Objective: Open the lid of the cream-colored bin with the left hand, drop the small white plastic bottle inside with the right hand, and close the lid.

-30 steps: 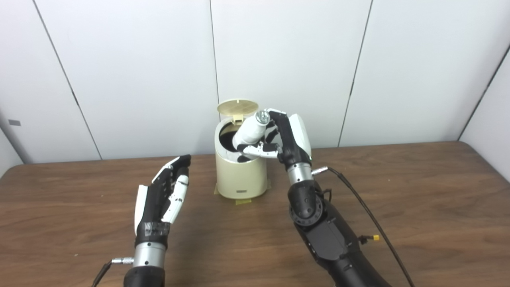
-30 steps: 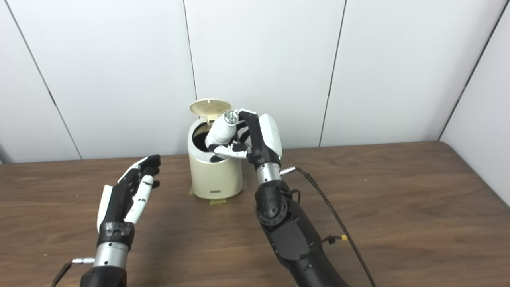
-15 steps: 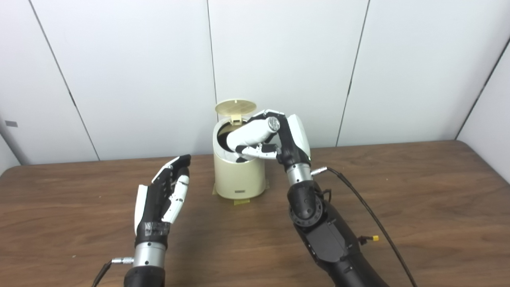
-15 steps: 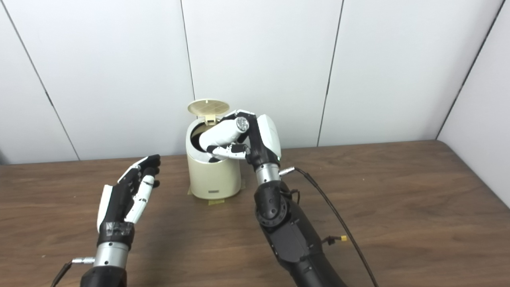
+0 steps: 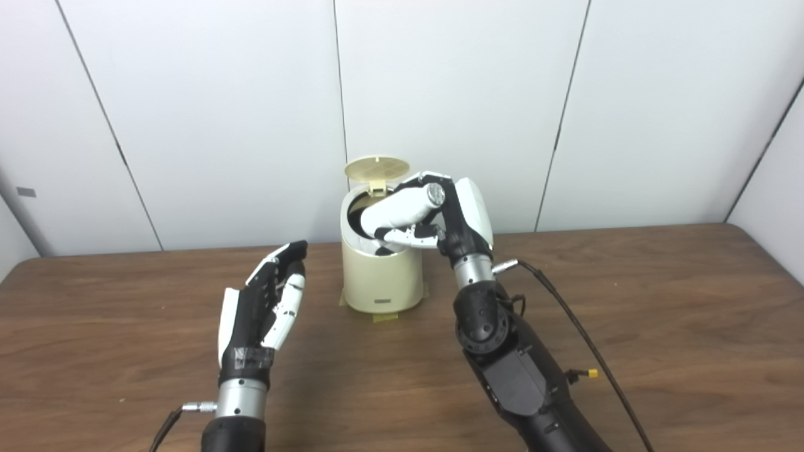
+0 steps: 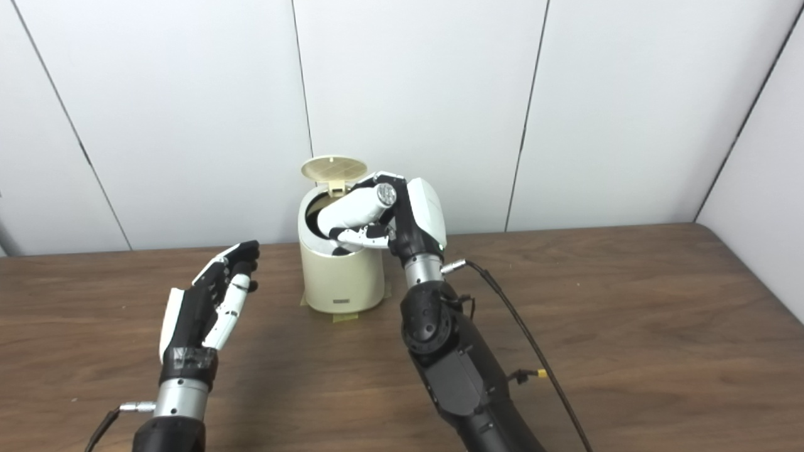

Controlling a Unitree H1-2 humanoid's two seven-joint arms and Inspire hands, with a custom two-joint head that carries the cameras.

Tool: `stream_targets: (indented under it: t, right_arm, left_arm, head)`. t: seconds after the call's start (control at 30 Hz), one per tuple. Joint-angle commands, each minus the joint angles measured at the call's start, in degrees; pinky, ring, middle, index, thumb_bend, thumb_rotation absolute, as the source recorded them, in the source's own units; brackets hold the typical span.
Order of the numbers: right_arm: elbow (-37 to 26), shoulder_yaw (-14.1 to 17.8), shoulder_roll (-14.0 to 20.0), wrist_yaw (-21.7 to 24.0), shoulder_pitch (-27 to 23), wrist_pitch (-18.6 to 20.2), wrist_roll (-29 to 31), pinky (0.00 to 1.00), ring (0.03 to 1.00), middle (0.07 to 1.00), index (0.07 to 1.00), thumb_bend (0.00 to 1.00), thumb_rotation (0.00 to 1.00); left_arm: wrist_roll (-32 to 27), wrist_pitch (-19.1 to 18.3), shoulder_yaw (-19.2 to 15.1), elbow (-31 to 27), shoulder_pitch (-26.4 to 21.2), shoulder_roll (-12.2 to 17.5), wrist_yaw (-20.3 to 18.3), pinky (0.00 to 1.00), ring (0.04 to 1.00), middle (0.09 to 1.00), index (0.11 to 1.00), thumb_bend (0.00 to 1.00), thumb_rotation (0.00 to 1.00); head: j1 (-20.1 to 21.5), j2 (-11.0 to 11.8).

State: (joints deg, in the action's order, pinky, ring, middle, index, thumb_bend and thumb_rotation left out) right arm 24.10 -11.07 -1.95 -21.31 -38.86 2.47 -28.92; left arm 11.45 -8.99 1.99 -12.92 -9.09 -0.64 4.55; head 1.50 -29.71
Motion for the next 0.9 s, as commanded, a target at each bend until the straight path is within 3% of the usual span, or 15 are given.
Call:
stream_targets:
  t: [0.0, 0.4, 0.43, 0.53, 0.87]
  right_arm:
    - [-2.62, -0.32, -0.98, -0.33, -4.15, -0.27, -1.0, 0.45, 0.549, 0.607, 0.493, 0.52, 0.13]
    - [-2.66, -0.66, -1.09, -2.56, -6.5, -0.58, -3.39, 0.43, 0.537, 0.609, 0.492, 0.52, 0.14]
    - [-2.54, -0.63, -1.09, -2.56, -6.59, -0.89, -3.24, 0.45, 0.549, 0.614, 0.576, 0.71, 0.1]
    - [-2.41, -0.68, -1.08, -2.75, -6.7, -1.31, -3.36, 0.46, 0.555, 0.615, 0.629, 0.84, 0.08]
    - [-2.99, -1.19, -1.11, -3.24, -6.36, -0.8, -4.71, 0.45, 0.547, 0.61, 0.639, 0.84, 0.06]
  left_arm:
    - [1.13, 2.14, 0.42, -1.41, -2.52, -0.7, 0.88, 0.76, 0.831, 0.827, 0.817, 0.3, 0.69]
    - [1.13, 2.15, 0.24, -1.41, -2.68, -1.05, 0.72, 0.75, 0.829, 0.828, 0.819, 0.3, 0.69]
    - [1.24, 2.15, 0.23, -1.39, -2.69, -1.09, 0.75, 0.75, 0.829, 0.826, 0.817, 0.3, 0.69]
    - [1.37, 2.06, 0.23, -1.38, -2.72, -1.13, 0.72, 0.75, 0.829, 0.825, 0.816, 0.3, 0.69]
    - [1.23, 1.54, 0.23, -1.75, -2.64, -1.23, 0.47, 0.75, 0.834, 0.83, 0.821, 0.31, 0.69]
  head:
    - [0.06, 0.01]
    - [0.17, -0.04]
    - [0.11, 0.02]
    - [0.11, 0.02]
    - [0.26, -0.24]
